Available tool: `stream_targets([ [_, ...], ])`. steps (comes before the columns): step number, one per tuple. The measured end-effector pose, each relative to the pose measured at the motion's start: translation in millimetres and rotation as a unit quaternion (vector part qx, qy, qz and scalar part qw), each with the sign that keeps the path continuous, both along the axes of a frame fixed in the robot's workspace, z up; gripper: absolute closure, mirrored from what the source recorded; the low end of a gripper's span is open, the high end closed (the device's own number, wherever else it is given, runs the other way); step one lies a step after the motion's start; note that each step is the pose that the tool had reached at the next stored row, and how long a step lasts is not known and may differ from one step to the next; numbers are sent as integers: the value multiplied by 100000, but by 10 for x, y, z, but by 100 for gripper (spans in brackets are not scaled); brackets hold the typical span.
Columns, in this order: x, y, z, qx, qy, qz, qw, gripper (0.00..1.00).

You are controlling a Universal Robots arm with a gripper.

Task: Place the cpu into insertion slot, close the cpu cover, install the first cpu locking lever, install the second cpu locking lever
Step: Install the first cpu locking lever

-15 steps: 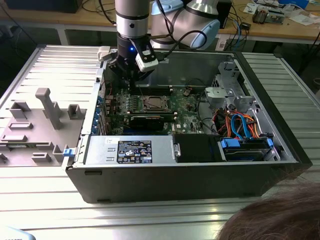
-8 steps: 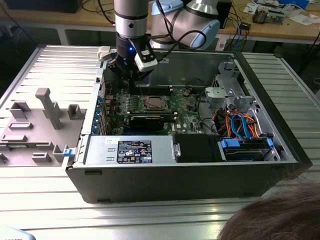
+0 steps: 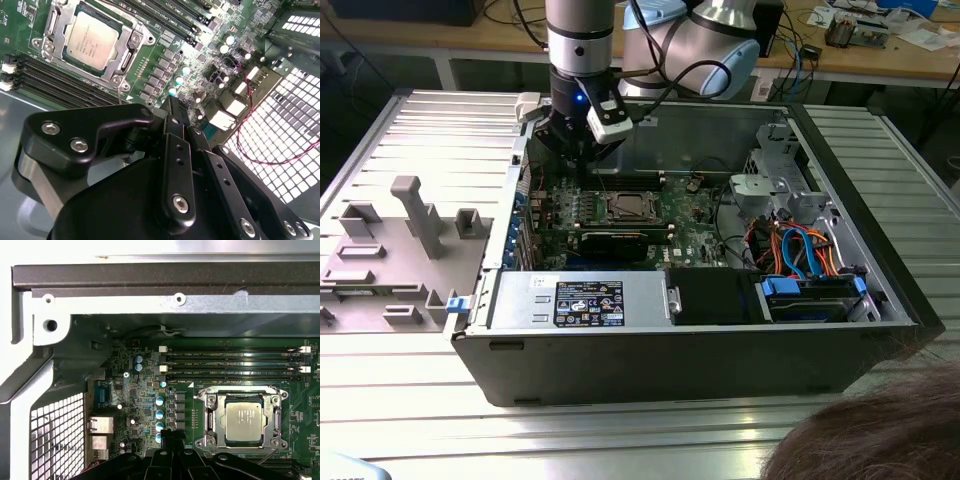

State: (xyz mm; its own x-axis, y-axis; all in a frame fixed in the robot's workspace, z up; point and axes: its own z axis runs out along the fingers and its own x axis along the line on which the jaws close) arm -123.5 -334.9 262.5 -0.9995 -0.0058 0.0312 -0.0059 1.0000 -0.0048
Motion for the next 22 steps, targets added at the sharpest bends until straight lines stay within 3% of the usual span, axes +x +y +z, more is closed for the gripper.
stream_targets([
  [22, -69, 0, 0, -1, 2, 3, 100000, 89],
])
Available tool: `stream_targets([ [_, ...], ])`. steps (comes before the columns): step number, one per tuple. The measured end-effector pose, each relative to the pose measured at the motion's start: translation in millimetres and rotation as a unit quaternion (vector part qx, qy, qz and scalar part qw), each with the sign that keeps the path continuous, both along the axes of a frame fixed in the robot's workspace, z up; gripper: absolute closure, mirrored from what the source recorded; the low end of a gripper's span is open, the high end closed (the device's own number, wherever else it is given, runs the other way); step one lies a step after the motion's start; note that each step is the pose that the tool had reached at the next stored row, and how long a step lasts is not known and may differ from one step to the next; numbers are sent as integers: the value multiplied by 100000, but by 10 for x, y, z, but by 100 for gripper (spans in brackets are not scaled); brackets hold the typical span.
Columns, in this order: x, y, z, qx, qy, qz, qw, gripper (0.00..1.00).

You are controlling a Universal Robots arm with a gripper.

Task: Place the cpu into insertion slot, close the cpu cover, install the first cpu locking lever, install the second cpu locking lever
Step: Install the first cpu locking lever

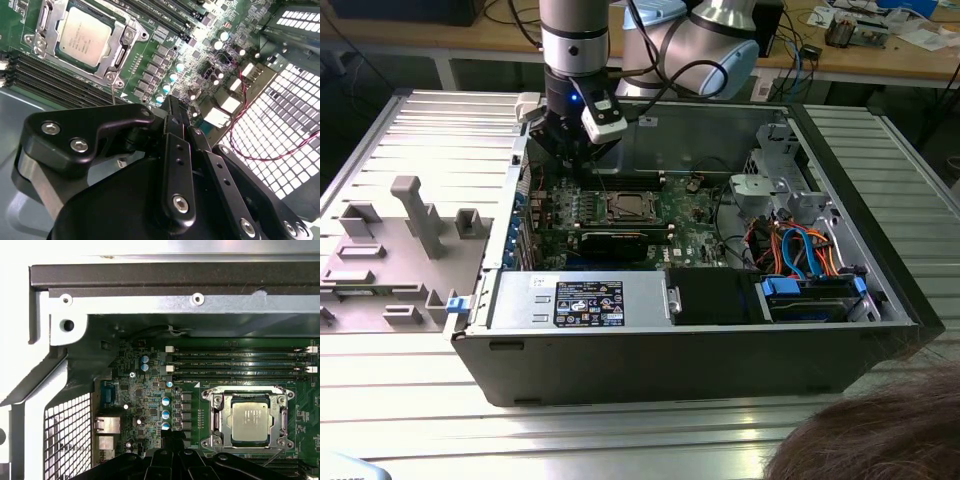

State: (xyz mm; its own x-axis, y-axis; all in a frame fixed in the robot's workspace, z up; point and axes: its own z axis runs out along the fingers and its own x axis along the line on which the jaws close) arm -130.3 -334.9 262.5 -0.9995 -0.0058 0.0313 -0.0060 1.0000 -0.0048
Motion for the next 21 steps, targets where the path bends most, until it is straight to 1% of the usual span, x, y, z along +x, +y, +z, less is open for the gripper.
stream_targets([
  [21, -72, 0, 0, 0, 4, 0, 100000, 89],
])
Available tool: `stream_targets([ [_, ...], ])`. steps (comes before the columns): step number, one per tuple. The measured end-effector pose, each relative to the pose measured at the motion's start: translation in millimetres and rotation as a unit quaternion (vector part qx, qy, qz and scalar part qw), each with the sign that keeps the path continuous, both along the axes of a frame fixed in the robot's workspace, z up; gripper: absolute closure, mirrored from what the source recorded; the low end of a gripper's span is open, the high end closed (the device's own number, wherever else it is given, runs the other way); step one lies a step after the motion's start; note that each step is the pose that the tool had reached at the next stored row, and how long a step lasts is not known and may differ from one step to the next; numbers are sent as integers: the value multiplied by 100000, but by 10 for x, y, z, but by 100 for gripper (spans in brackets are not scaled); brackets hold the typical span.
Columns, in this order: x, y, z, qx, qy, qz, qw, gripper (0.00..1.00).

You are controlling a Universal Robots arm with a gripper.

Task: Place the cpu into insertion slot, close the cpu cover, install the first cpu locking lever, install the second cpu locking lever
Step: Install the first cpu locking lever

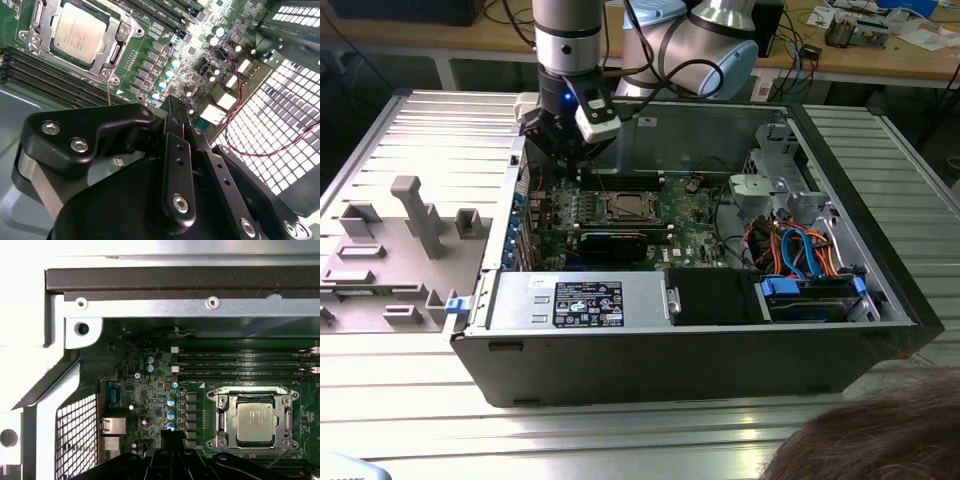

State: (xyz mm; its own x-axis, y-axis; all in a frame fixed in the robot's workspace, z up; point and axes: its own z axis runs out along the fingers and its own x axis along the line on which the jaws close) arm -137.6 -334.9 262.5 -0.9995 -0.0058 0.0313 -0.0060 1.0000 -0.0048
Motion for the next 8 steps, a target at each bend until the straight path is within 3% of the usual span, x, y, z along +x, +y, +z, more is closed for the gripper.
stream_targets([
  [8, -24, 0, 0, -2, -3, 1, 100000, 89],
])
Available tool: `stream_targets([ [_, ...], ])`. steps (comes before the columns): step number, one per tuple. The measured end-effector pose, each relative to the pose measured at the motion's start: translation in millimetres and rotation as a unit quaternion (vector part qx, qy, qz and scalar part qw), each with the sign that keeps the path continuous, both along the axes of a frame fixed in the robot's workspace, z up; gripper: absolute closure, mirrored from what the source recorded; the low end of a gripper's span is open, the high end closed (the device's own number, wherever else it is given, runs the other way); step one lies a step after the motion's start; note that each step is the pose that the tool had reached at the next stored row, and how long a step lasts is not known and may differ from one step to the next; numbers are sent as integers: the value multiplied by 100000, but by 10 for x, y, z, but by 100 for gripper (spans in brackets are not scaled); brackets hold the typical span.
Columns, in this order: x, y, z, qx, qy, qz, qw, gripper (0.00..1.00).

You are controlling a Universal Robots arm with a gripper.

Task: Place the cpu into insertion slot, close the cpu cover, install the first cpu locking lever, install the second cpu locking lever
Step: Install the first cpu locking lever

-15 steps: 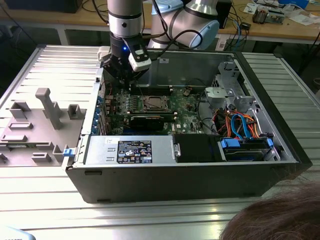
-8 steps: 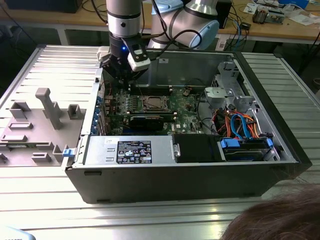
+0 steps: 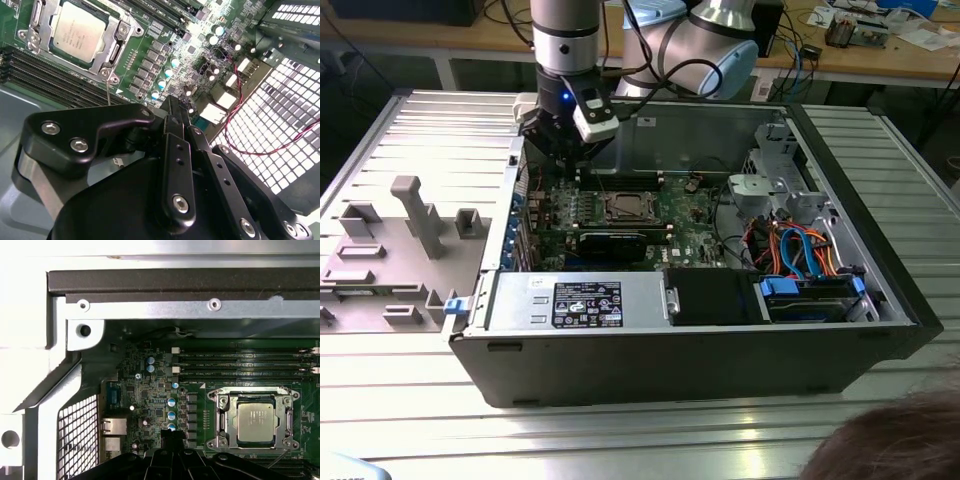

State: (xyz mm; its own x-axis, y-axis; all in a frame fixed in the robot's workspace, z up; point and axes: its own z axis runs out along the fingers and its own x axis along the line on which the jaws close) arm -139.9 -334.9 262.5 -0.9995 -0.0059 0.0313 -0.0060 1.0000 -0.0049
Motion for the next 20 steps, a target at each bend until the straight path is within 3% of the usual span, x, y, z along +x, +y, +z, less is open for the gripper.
stream_targets([
  [12, -24, -1, -3, -15, 15, 3, 100000, 89],
  [16, 21, 1, -7, 17, -24, -13, 100000, 89],
  [20, 55, 82, -5, 15, 5, 15, 100000, 89],
])
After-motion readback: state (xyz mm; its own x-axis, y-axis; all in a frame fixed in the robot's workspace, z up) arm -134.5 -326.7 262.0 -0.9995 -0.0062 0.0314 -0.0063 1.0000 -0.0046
